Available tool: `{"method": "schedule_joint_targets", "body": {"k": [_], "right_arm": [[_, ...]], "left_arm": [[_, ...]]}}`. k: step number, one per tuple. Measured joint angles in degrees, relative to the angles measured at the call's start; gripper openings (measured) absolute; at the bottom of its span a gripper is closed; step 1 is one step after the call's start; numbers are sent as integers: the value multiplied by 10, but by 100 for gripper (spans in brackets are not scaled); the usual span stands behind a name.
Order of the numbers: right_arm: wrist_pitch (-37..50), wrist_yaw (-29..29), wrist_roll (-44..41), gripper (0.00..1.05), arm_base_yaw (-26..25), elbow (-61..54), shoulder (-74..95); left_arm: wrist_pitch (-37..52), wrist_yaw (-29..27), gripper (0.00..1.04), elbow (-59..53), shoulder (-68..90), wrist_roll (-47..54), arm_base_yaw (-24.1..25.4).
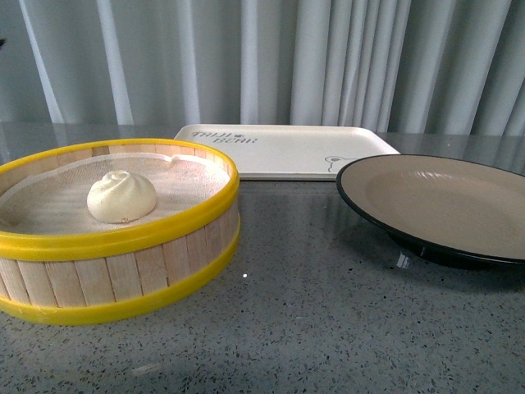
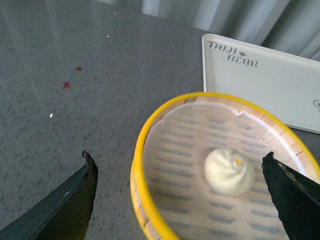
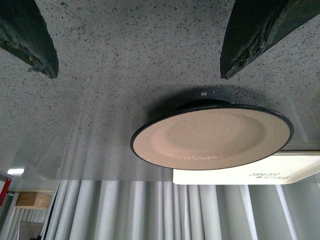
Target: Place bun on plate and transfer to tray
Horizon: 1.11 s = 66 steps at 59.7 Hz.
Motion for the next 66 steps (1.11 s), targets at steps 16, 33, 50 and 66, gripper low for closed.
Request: {"method": "schedule_joint_targets", "body": {"k": [16, 33, 50, 66], "right_arm": [[0, 0, 0, 96, 0, 0, 0], [0, 0, 0, 96, 0, 0, 0], [0, 0, 0, 96, 0, 0, 0], [0, 0, 0, 96, 0, 0, 0]], "left_arm": [[-35, 3, 98, 139, 135, 56, -80], [-59, -32, 98, 177, 236, 105, -132], [-76, -66, 98, 213, 294, 130, -111], [-106, -62, 98, 219, 297, 115, -75]]}}
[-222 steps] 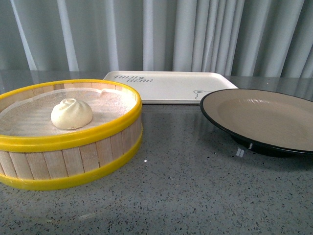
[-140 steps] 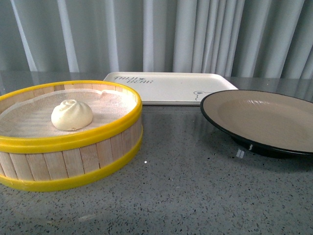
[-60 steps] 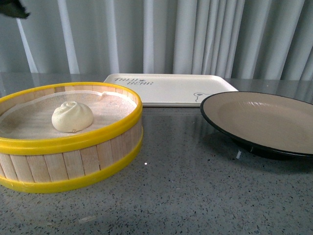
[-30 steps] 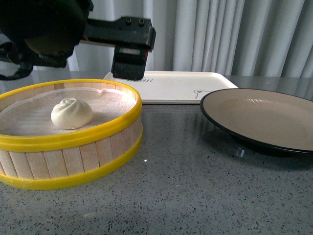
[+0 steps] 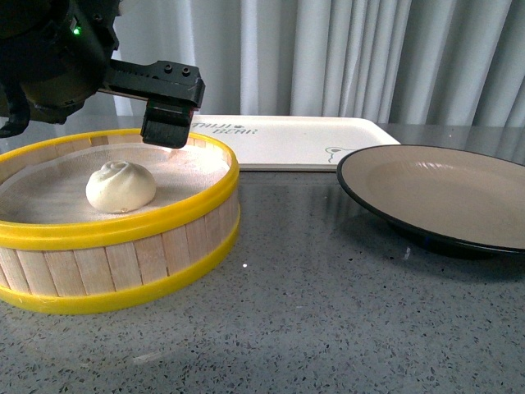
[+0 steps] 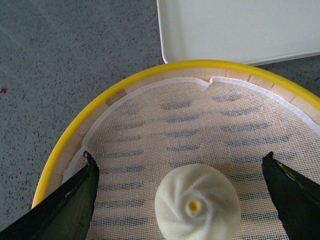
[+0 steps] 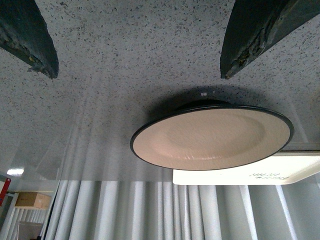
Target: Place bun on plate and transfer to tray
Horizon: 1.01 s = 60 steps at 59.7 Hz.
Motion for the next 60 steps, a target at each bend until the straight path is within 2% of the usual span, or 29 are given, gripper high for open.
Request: {"method": "schedule_joint_targets", "body": {"k": [13, 48, 60], "right_arm": [[0, 0, 0, 96, 0, 0, 0], [0, 0, 0, 96, 0, 0, 0], [0, 0, 0, 96, 0, 0, 0]], "left_arm": [[-35, 36, 98, -7, 0, -31, 4], [-27, 28, 98, -22, 9, -29, -2], [-27, 28, 69, -23, 10, -28, -3]]}}
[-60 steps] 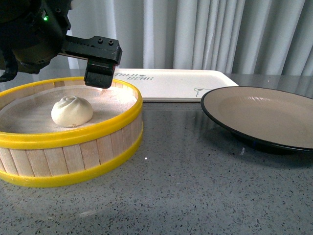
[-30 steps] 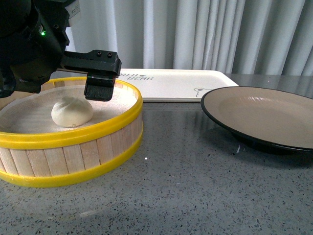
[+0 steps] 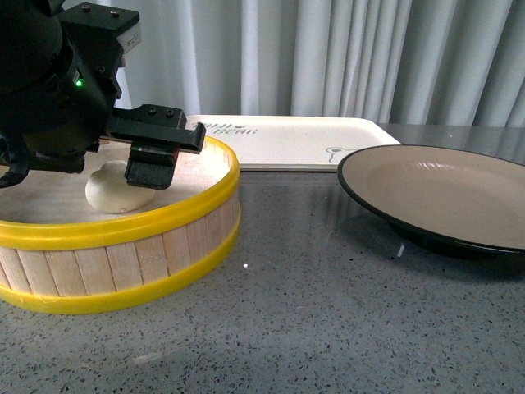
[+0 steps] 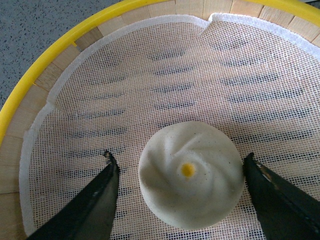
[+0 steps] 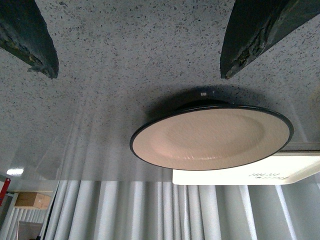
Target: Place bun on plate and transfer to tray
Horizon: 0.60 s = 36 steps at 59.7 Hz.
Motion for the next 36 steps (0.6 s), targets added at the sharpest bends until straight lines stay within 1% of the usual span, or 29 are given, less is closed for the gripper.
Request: {"method": "schedule_joint_targets", "body": {"k": [4, 7, 9, 14, 22, 25, 29, 36], "right_arm": [[0, 0, 0, 96, 0, 0, 0], [0, 0, 0, 96, 0, 0, 0], [0, 0, 0, 96, 0, 0, 0], [0, 0, 0, 96, 0, 0, 0], [0, 0, 0, 96, 0, 0, 0], [0, 0, 0, 96, 0, 0, 0], [0, 0, 0, 96, 0, 0, 0], [0, 0, 0, 96, 0, 0, 0]], "left_arm": [[0, 0, 60, 0, 1, 0, 0], [0, 1, 51, 0, 1, 1, 0], [0, 1, 48, 0, 1, 1, 0], [0, 2, 34, 0, 1, 1, 0], [0, 3, 17, 0, 1, 1, 0], [-1, 4, 10, 0, 1, 1, 0], [-3, 5, 4, 0, 1, -1, 1], [-11, 8, 4, 3, 1, -1, 2]]}}
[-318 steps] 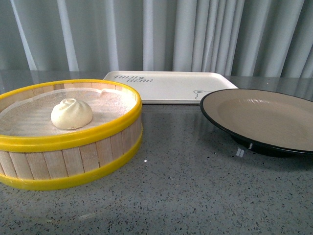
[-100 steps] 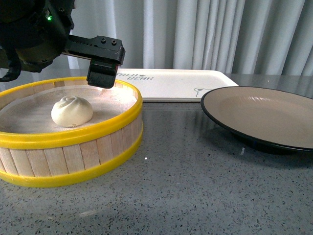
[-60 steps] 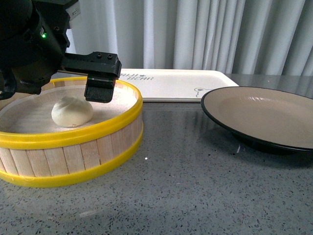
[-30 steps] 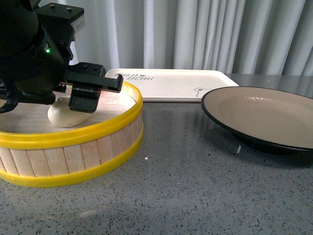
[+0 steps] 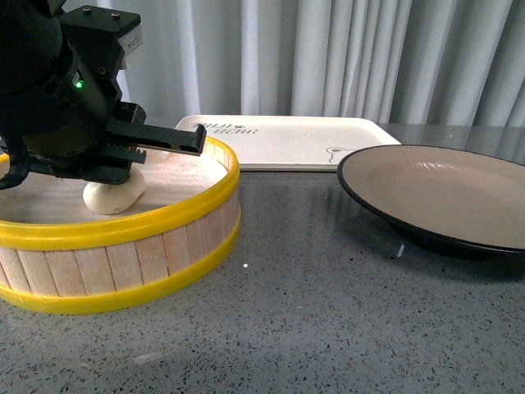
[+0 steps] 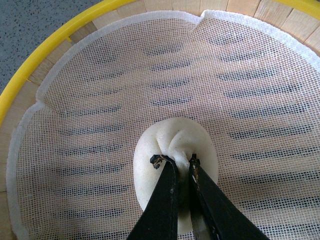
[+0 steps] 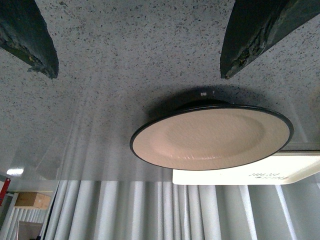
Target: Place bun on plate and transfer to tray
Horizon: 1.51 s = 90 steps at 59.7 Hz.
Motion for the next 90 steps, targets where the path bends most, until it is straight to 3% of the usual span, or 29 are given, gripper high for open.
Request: {"method": "schedule_joint_targets", "body": {"k": [25, 35, 45, 53, 90], "right_arm": [[0, 0, 0, 96, 0, 0, 0], [0, 0, 0, 96, 0, 0, 0], [0, 0, 0, 96, 0, 0, 0], [0, 0, 0, 96, 0, 0, 0], [0, 0, 0, 96, 0, 0, 0]], "left_arm": [[-54, 0, 4, 95, -11, 9, -16], [-71, -14, 4, 229, 14, 46, -94], [-57, 22, 4, 332, 92, 65, -187], [-44, 40, 4, 368, 145, 66, -223], [9, 57, 4, 379, 266, 76, -265]]}}
